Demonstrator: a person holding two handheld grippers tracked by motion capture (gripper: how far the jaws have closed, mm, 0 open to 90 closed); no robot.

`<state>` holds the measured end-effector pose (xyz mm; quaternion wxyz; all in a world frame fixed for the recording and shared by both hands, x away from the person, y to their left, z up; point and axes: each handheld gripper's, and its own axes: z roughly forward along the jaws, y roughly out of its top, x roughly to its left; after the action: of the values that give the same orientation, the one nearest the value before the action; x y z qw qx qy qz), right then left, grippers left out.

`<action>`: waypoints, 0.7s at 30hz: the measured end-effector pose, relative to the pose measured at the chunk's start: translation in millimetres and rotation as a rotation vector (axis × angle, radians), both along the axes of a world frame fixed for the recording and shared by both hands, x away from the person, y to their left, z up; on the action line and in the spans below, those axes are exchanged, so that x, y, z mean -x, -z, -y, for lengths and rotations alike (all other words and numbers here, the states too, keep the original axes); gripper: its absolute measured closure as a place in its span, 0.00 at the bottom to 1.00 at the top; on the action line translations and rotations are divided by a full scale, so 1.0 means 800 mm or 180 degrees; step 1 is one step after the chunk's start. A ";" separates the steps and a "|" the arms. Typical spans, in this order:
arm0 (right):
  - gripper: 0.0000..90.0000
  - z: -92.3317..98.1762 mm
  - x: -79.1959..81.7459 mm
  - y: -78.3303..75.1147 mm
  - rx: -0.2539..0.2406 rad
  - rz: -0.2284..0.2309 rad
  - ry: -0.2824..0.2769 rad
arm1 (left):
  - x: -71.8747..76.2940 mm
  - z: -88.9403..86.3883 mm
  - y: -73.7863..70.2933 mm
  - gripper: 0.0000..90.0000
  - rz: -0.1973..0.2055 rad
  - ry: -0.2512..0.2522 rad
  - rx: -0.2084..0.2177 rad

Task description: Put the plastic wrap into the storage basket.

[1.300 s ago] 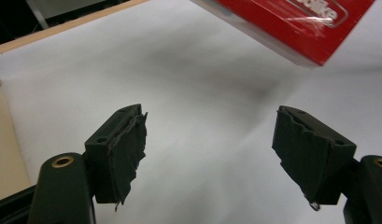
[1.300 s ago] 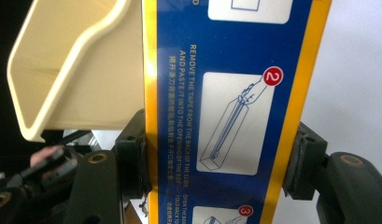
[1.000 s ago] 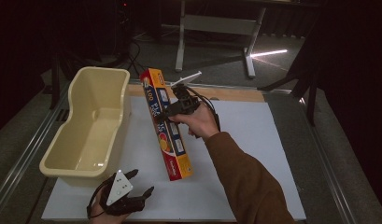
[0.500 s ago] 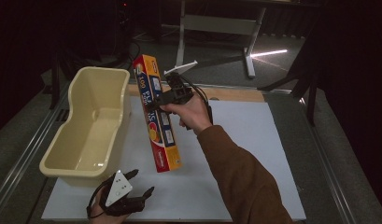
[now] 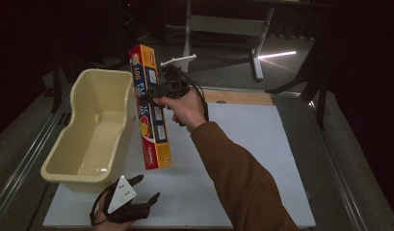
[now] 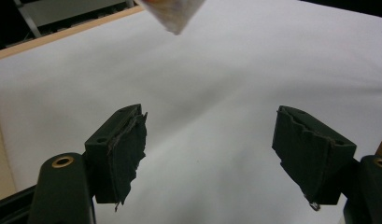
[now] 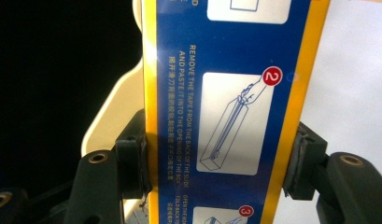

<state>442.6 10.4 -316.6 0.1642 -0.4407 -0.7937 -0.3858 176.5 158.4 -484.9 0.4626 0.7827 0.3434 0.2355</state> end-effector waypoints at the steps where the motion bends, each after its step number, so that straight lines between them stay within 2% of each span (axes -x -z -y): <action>1: 0.43 -0.002 0.000 -0.002 -0.0021 -0.0008 0.0004 | 0.000 0.000 0.000 0.28 -0.0002 0.0004 -0.0001; 11: 0.43 -0.022 0.002 -0.012 -0.0129 -0.0024 0.0022 | 0.001 0.003 0.001 0.28 0.0005 0.0022 0.0012; 21: 0.43 -0.046 0.000 -0.005 -0.0250 -0.0105 0.0114 | 0.004 0.005 0.001 0.28 0.0025 0.0065 0.0003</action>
<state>442.2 47.2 -312.3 0.1876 -0.4543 -0.7671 -0.4122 173.5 154.8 -485.5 0.4667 0.7850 0.3337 0.2337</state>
